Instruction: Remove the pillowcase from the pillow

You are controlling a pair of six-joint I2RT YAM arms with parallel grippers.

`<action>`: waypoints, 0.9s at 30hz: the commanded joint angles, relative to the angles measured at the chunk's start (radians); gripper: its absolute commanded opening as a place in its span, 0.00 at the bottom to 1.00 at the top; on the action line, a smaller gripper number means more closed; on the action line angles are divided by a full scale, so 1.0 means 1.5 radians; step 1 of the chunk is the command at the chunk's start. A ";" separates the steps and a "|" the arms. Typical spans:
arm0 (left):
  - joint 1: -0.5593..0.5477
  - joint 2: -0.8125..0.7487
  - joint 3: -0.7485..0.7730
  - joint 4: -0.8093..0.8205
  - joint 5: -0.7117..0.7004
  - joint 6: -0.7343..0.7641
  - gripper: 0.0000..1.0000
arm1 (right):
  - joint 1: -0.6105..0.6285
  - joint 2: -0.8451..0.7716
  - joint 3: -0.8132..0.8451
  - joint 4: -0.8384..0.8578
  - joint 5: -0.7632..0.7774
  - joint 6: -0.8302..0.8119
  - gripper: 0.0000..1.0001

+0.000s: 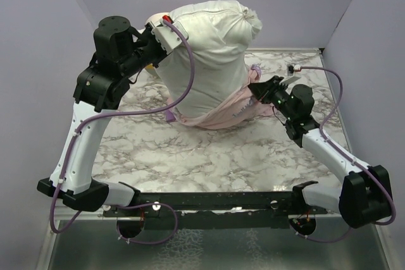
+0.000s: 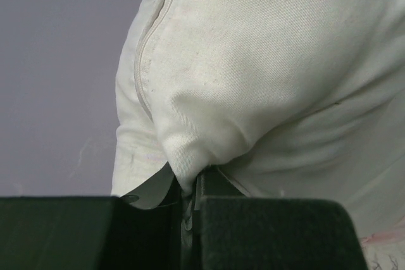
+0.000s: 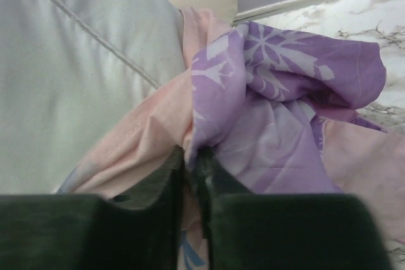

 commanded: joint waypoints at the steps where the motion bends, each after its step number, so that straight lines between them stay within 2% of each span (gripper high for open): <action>1: -0.001 -0.021 0.002 0.041 -0.050 0.002 0.00 | -0.009 0.004 -0.009 0.003 0.049 0.040 0.02; 4: -0.001 -0.021 0.005 0.087 -0.110 0.013 0.00 | -0.024 -0.006 -0.033 -0.028 0.133 0.060 0.01; 10: -0.002 -0.030 0.000 0.206 -0.222 0.043 0.00 | -0.042 0.012 -0.068 -0.055 0.194 0.076 0.01; 14: -0.001 -0.031 0.028 0.227 -0.232 0.038 0.00 | -0.044 0.025 -0.095 -0.031 0.186 0.077 0.01; 19: -0.002 -0.034 0.034 0.226 -0.227 0.032 0.00 | -0.044 0.027 -0.121 0.033 0.128 0.063 0.13; 20: -0.001 -0.035 0.031 0.225 -0.224 0.029 0.00 | -0.044 0.026 -0.123 0.041 0.123 0.062 0.12; 22: -0.001 -0.036 0.030 0.226 -0.221 0.021 0.00 | -0.044 0.025 -0.122 0.042 0.122 0.063 0.02; 27: -0.001 -0.027 0.054 0.267 -0.230 -0.005 0.00 | -0.044 0.032 -0.110 0.000 0.154 0.059 0.01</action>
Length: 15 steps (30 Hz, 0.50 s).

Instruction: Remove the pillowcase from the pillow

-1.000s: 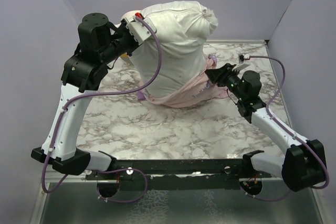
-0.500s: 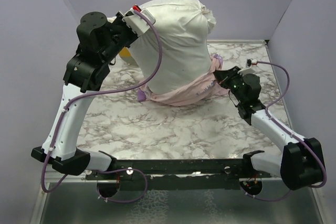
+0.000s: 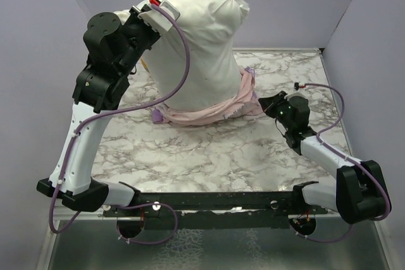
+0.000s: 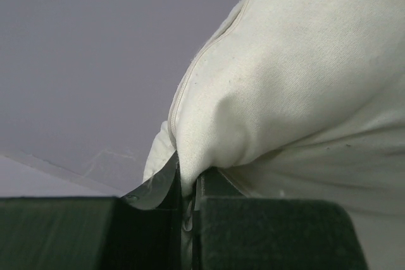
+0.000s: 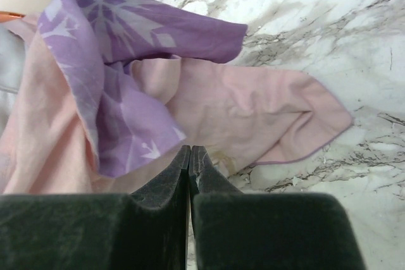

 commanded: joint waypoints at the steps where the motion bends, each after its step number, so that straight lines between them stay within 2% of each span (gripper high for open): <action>1: 0.005 -0.022 0.058 0.136 -0.043 -0.026 0.00 | -0.005 0.010 0.011 -0.014 0.034 -0.013 0.01; 3: 0.005 -0.016 0.079 0.158 -0.042 -0.033 0.00 | -0.005 0.022 0.005 0.008 0.010 -0.024 0.01; 4: 0.005 -0.011 0.093 0.161 -0.041 -0.037 0.00 | -0.005 0.028 0.000 0.028 -0.022 -0.041 0.05; 7: 0.005 0.015 0.148 0.130 -0.024 -0.054 0.00 | -0.004 0.047 -0.030 0.139 -0.138 -0.082 0.56; 8: 0.005 0.021 0.163 0.113 -0.012 -0.062 0.00 | -0.002 0.050 -0.038 0.165 -0.164 -0.097 0.67; 10: 0.005 0.023 0.167 0.095 0.013 -0.074 0.00 | 0.011 0.044 -0.049 0.207 -0.190 -0.145 0.75; 15: 0.005 0.018 0.146 0.074 0.054 -0.107 0.00 | 0.027 0.018 -0.005 0.208 -0.288 -0.242 0.80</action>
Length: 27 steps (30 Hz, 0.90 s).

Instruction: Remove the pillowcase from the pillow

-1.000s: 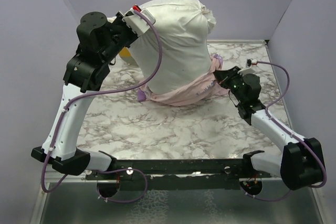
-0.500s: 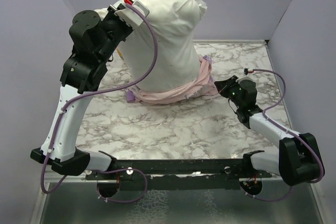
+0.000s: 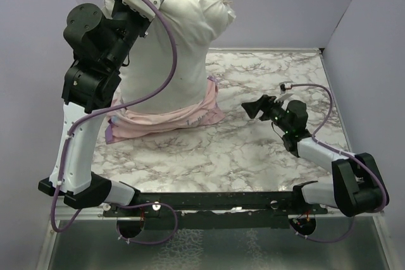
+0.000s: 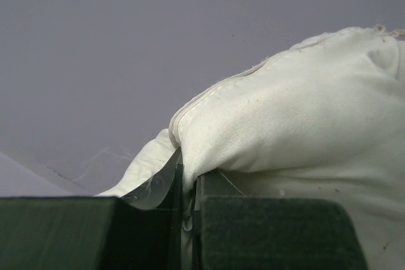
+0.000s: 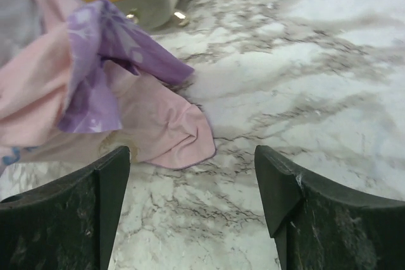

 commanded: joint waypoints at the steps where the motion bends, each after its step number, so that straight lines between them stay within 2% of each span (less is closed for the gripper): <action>1: 0.002 -0.017 0.011 0.062 0.048 -0.045 0.00 | 0.015 -0.026 0.047 0.077 -0.144 -0.106 0.80; 5: 0.002 -0.019 -0.007 0.065 0.054 -0.055 0.00 | 0.047 0.003 0.090 0.100 -0.227 -0.111 0.79; 8: 0.002 -0.018 -0.004 0.063 0.054 -0.055 0.00 | 0.130 0.029 0.118 0.083 -0.231 -0.184 0.79; 13: 0.002 -0.012 0.021 0.045 0.054 -0.053 0.00 | 0.221 0.075 0.151 0.067 -0.196 -0.294 0.79; 16: 0.002 -0.014 0.022 0.042 0.056 -0.053 0.00 | 0.242 0.111 0.190 0.029 -0.136 -0.325 0.74; 18: 0.002 -0.016 0.022 0.042 0.058 -0.053 0.00 | 0.245 0.137 0.210 0.017 -0.117 -0.321 0.63; 23: 0.002 -0.023 0.026 0.043 0.060 -0.053 0.00 | 0.246 0.163 0.195 0.029 -0.054 -0.285 0.04; 27: 0.001 -0.024 0.035 0.052 0.060 -0.053 0.00 | 0.247 0.175 0.147 0.042 -0.045 -0.253 0.01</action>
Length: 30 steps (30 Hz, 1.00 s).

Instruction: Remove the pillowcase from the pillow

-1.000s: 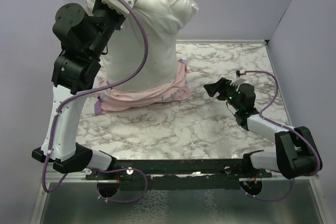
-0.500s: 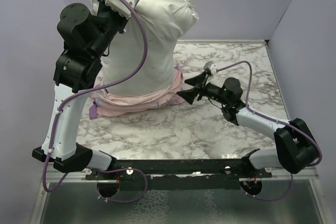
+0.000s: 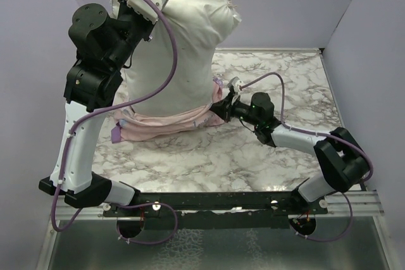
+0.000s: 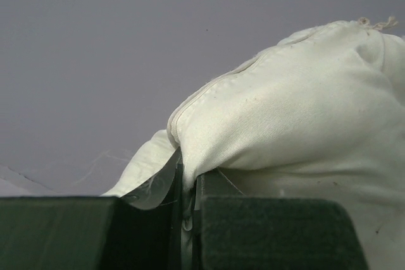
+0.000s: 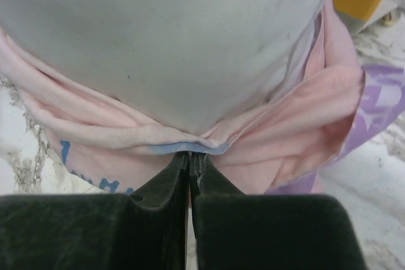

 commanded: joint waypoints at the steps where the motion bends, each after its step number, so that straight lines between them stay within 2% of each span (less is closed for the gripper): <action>1: 0.000 -0.025 0.052 0.083 0.018 -0.007 0.00 | 0.003 0.017 -0.069 0.024 0.057 0.034 0.01; 7: 0.000 -0.022 0.062 0.120 0.006 -0.022 0.00 | 0.006 0.019 -0.157 0.064 0.087 0.055 0.01; 11: 0.000 -0.024 0.053 0.162 -0.008 -0.045 0.00 | 0.007 -0.019 -0.161 0.018 0.098 0.041 0.01; 13: 0.000 -0.022 0.056 0.160 0.008 -0.058 0.00 | 0.007 -0.078 -0.144 -0.017 0.104 0.031 0.04; 16: 0.000 -0.019 0.056 0.109 0.059 -0.076 0.00 | 0.005 -0.175 -0.051 -0.133 0.120 -0.005 0.54; 18: -0.001 -0.018 0.044 0.067 0.095 -0.089 0.00 | 0.005 -0.223 0.040 -0.212 0.098 -0.044 0.72; 20: -0.001 -0.022 0.017 0.041 0.118 -0.106 0.00 | 0.005 -0.242 0.136 -0.272 0.065 -0.070 0.85; 23: -0.003 -0.035 -0.033 0.027 0.145 -0.115 0.00 | 0.005 -0.249 0.266 -0.331 0.012 -0.097 0.96; 27: -0.012 -0.039 -0.061 -0.002 0.162 -0.112 0.00 | 0.005 -0.230 0.407 -0.382 -0.047 -0.121 0.98; 30: -0.022 -0.036 -0.067 -0.022 0.187 -0.120 0.00 | 0.005 -0.176 0.515 -0.416 -0.090 -0.139 0.99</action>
